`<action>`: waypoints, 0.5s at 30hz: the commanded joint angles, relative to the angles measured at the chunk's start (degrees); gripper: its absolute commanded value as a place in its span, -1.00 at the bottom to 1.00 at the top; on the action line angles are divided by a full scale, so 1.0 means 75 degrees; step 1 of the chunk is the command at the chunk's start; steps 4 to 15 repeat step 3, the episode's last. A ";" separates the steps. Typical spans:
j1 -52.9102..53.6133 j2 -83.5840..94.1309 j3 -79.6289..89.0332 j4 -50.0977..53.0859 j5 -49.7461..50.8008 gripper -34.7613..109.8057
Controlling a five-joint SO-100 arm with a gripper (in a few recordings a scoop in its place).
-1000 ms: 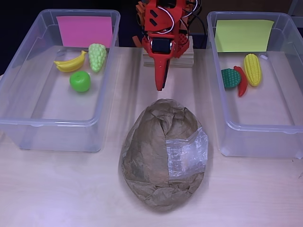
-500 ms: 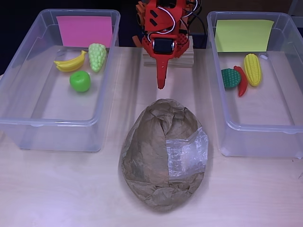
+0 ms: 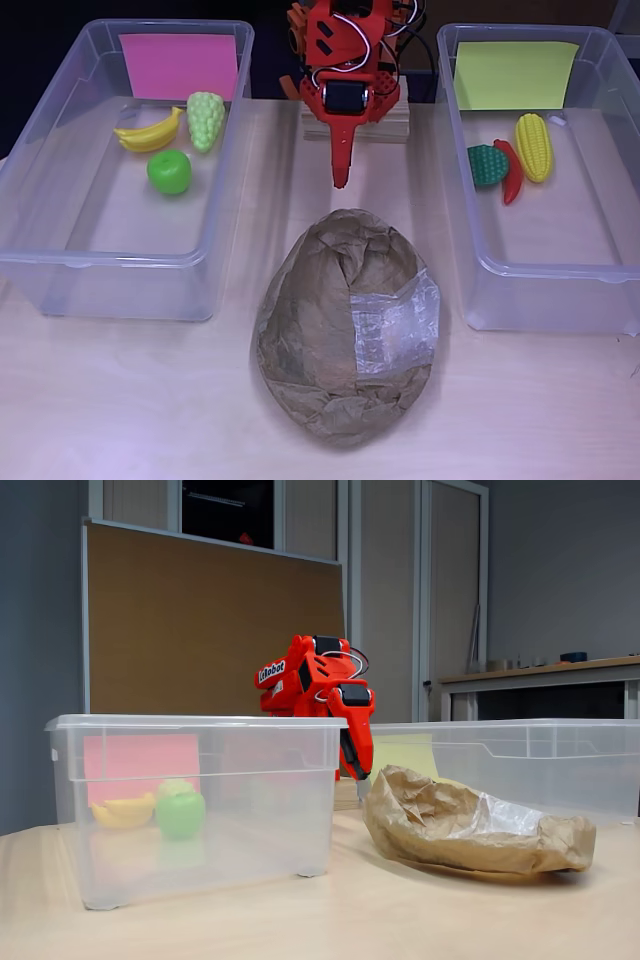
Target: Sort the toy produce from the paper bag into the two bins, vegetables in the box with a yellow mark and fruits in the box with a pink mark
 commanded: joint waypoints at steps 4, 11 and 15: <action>-0.0059 0.0047 -0.0023 0.0094 -0.0141 -0.52; -0.0059 0.0047 -0.0023 0.0094 -0.0141 -0.52; -0.0059 0.0047 -0.0023 0.0094 -0.0141 -0.52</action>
